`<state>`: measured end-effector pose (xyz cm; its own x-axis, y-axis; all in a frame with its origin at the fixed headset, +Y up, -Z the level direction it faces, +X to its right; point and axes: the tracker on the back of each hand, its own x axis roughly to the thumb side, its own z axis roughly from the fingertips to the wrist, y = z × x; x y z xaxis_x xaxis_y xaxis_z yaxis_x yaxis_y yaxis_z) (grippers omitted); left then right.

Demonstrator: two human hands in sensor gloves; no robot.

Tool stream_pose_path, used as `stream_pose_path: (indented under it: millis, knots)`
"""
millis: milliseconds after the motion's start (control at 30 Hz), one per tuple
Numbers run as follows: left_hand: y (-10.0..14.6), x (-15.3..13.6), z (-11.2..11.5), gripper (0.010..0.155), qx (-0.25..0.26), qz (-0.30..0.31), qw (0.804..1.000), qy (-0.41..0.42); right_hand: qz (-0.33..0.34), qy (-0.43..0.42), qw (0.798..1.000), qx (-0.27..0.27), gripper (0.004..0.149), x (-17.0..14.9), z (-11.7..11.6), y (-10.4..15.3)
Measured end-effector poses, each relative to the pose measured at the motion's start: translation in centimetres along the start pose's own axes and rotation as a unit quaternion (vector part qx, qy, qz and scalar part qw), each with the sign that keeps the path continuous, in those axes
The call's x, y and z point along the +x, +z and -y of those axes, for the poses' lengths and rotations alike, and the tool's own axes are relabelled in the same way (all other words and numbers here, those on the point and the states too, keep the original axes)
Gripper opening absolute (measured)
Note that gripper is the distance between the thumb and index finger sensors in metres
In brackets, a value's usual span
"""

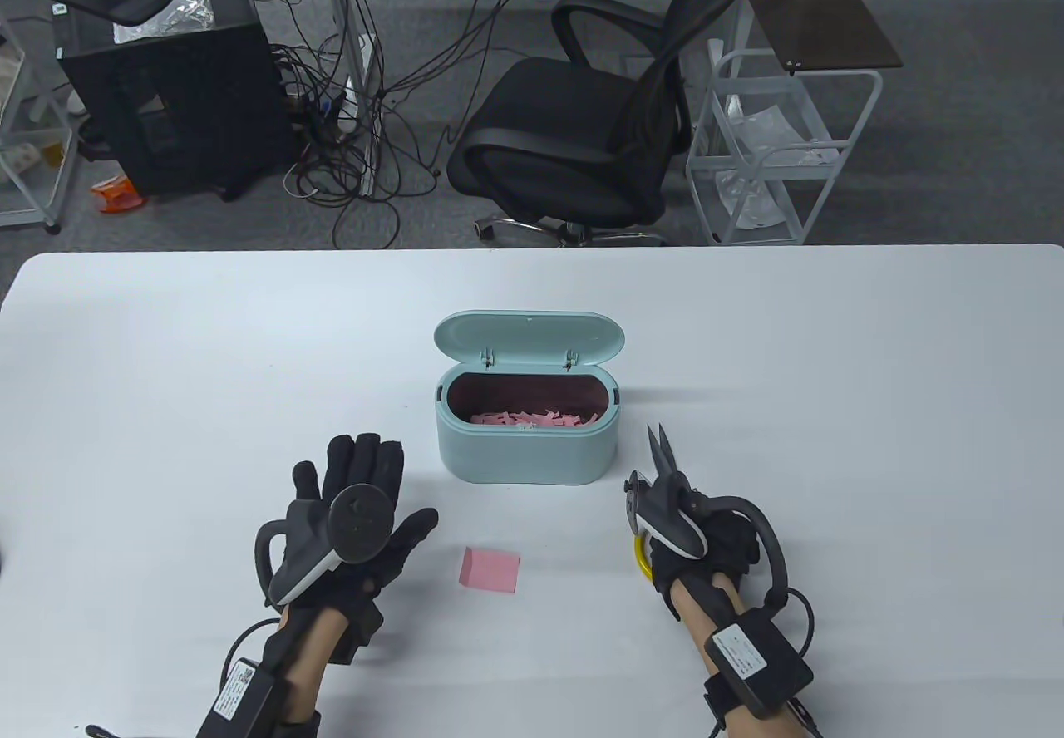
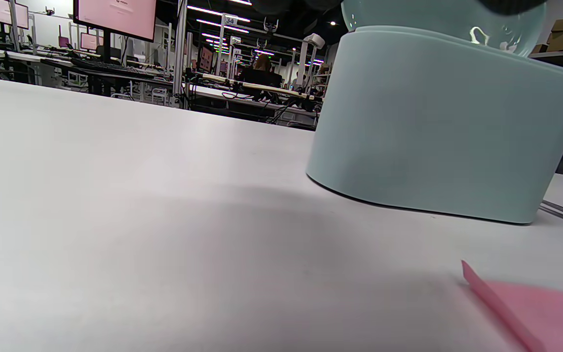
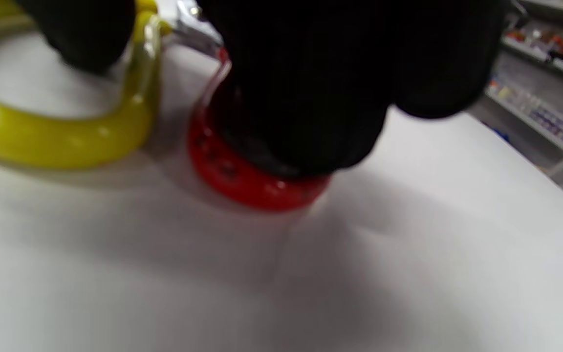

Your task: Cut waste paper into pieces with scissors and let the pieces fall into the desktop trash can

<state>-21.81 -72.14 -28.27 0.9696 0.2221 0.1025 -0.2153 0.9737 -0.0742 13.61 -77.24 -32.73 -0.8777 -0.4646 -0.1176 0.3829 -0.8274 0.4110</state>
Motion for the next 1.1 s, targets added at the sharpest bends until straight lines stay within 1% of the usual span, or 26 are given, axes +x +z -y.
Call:
stream_pose_path:
  millis: [33,167,200,233,300,333,400,500,533,600,667,733,800,833,867,900,933,967,1000,1033,1100]
  knots:
    - [0.0,0.0,0.0,0.091,0.000,0.001,1.000,0.000,-0.010,-0.011,1.000,0.013,0.073,0.0,0.1,-0.1]
    - [0.0,0.2,0.1,0.091,-0.008,0.002,1.000,0.000,-0.036,-0.028,0.999,0.027,0.073,-0.3,0.5,0.1]
    - [0.0,0.2,0.2,0.091,-0.011,0.005,1.000,-0.001,-0.047,-0.045,0.998,0.009,0.072,-0.2,0.4,0.6]
    - [0.0,0.2,0.2,0.091,-0.014,0.007,1.000,0.000,-0.050,-0.050,0.998,0.003,0.072,-0.1,0.4,0.7]
    - [0.0,0.3,0.3,0.091,-0.020,0.012,1.000,0.009,-0.065,-0.027,0.997,-0.026,0.071,0.6,0.1,1.4]
    - [0.0,0.3,0.4,0.091,-0.023,0.012,1.000,0.013,-0.062,0.003,0.997,-0.051,0.070,1.0,-0.2,1.5]
    - [-0.1,0.3,0.4,0.090,-0.025,0.010,1.000,0.015,-0.059,0.006,0.997,-0.054,0.070,0.9,-0.3,1.4]
    - [-0.1,0.3,0.5,0.090,-0.023,0.005,1.000,0.016,-0.084,-0.031,0.994,-0.068,0.070,-0.3,-0.9,1.0]
    - [-0.1,0.3,0.4,0.090,-0.023,0.005,1.000,0.015,-0.081,-0.054,0.993,-0.059,0.072,-0.9,-1.2,0.9]
    - [0.0,0.3,0.4,0.090,-0.025,0.004,1.000,0.012,-0.077,-0.121,0.989,-0.044,0.075,-2.3,-1.7,0.5]
    - [-0.1,0.3,0.4,0.090,-0.026,0.003,1.000,0.013,-0.070,-0.193,0.978,-0.038,0.077,-3.1,-2.1,-0.2]
    - [-0.1,0.3,0.4,0.089,-0.026,0.001,1.000,0.013,-0.065,-0.218,0.973,-0.036,0.079,-3.8,-2.3,-0.3]
    - [-0.1,0.3,0.4,0.089,-0.026,0.001,1.000,0.012,-0.069,-0.226,0.971,-0.036,0.079,-4.2,-2.2,-0.4]
    - [-0.1,0.4,0.4,0.088,-0.027,0.001,1.000,0.009,-0.081,-0.253,0.963,-0.047,0.078,-4.7,-2.1,-0.5]
    - [-0.2,0.4,0.4,0.088,-0.027,0.002,1.000,0.007,-0.076,-0.284,0.954,-0.050,0.077,-5.1,-2.2,-0.6]
    - [-0.2,0.5,0.4,0.088,-0.026,0.003,1.000,0.007,-0.072,-0.291,0.953,-0.044,0.076,-5.3,-2.2,-0.6]
    - [-0.2,0.5,0.5,0.088,-0.026,0.004,1.000,0.006,-0.053,-0.300,0.952,-0.035,0.075,-5.5,-2.3,-0.7]
    - [-0.2,0.6,0.5,0.087,-0.026,0.007,1.000,0.005,-0.029,-0.303,0.952,-0.040,0.073,-5.8,-2.1,-0.6]
    - [-0.2,0.8,0.5,0.087,-0.027,0.008,1.000,0.004,-0.024,-0.309,0.949,-0.051,0.072,-6.0,-2.1,-0.6]
    - [-0.2,0.9,0.6,0.087,-0.027,0.010,1.000,0.003,-0.016,-0.328,0.943,-0.056,0.071,-6.2,-2.0,-0.6]
    - [-0.2,1.1,0.6,0.086,-0.026,0.015,1.000,-0.001,0.001,-0.390,0.919,-0.050,0.071,-6.8,-1.8,-0.5]
